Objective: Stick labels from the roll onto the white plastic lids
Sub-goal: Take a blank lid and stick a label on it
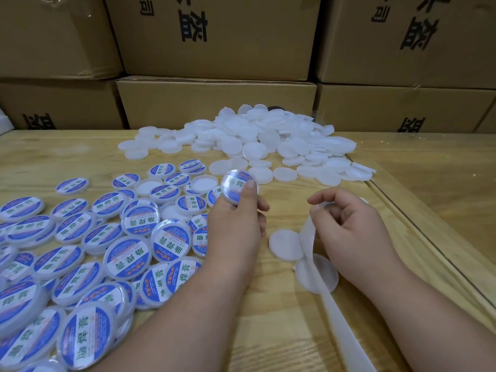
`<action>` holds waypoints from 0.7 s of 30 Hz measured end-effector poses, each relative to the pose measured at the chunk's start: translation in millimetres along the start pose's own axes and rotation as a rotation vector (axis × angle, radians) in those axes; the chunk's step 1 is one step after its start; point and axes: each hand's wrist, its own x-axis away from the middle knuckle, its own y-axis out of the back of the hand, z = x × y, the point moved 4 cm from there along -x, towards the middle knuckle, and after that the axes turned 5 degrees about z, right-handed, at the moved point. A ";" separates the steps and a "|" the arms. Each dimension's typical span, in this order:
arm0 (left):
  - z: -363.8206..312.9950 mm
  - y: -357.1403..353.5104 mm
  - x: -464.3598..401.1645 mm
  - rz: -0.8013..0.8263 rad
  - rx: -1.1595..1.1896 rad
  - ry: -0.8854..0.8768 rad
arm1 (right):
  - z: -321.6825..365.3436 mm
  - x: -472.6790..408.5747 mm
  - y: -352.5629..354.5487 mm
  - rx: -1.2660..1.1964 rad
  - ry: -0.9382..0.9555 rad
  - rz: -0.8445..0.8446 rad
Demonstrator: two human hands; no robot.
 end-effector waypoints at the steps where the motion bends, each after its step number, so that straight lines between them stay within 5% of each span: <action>1: 0.7 0.6 -0.6 -0.006 -0.008 -0.012 | -0.2 -0.4 -0.4 0.030 0.013 0.001; 16: 4.7 4.0 -8.1 -0.059 0.370 0.063 | -6.7 -1.3 1.6 0.126 -0.071 -0.026; 21: 6.9 -1.5 -5.2 0.024 0.038 -0.024 | -6.4 -1.4 2.9 0.135 -0.098 -0.047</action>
